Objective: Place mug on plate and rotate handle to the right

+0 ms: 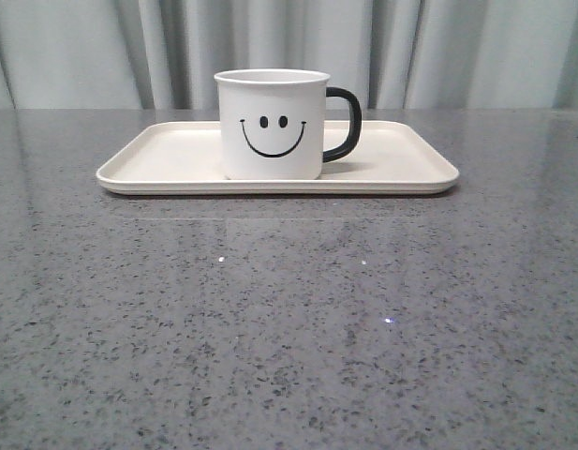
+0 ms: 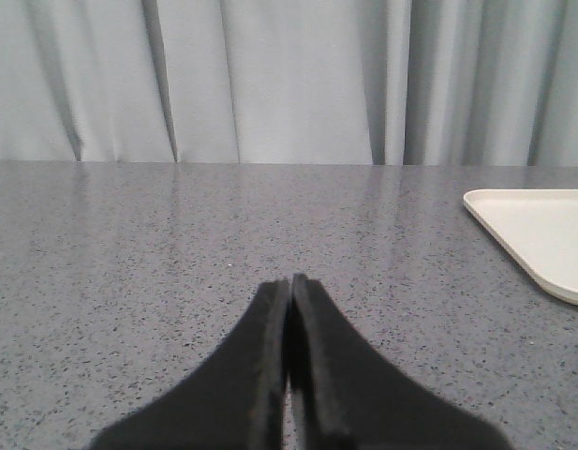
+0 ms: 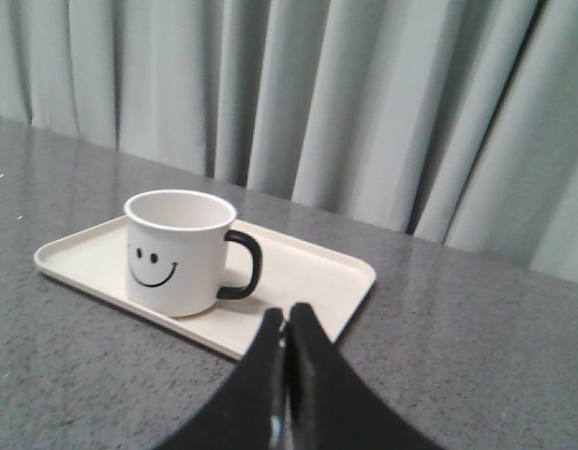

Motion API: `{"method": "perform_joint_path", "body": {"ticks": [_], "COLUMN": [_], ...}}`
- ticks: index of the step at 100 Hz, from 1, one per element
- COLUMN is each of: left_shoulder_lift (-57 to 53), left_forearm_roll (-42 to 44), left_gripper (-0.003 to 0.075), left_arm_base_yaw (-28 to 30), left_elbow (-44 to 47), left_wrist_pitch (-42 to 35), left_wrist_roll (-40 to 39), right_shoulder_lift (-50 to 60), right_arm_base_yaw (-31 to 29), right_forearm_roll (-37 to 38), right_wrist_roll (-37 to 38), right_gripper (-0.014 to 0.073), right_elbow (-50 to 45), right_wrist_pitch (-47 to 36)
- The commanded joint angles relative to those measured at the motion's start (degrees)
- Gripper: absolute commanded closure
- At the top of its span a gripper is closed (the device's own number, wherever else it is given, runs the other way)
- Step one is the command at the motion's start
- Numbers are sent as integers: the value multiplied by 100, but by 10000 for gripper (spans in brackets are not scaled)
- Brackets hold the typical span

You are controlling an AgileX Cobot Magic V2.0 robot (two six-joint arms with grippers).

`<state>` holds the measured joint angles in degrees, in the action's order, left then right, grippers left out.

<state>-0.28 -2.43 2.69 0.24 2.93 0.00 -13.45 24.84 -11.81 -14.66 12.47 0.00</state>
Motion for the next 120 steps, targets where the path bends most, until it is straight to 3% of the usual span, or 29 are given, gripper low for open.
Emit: {"method": "perform_joint_path", "body": {"ticks": [1, 24, 46, 65, 120], "left_shoulder_lift": [-189, -189, -189, -189, -189], "left_forearm_roll": [-9, -9, -9, -9, -9], "left_gripper": [739, 739, 739, 739, 739], "left_arm_base_yaw": [-13, -13, -13, -13, -13], "left_elbow": [23, 23, 23, 23, 23], "left_wrist_pitch": [-430, -430, -430, -430, -430], "left_wrist_roll": [0, 0, 0, 0, 0], "right_shoulder_lift": [-45, -45, 53, 502, 1519], "right_arm_base_yaw": [-198, -1065, -1701, -1880, -2258], "right_forearm_roll": [312, 815, 836, 842, 1100], "right_wrist_roll": [451, 1216, 1245, 1252, 1330], "right_gripper": [663, 663, 663, 663, 663], "right_elbow": [-41, -487, -946, -1405, -1397], "right_wrist_pitch": [-974, -1068, -1074, -1101, -584]}}
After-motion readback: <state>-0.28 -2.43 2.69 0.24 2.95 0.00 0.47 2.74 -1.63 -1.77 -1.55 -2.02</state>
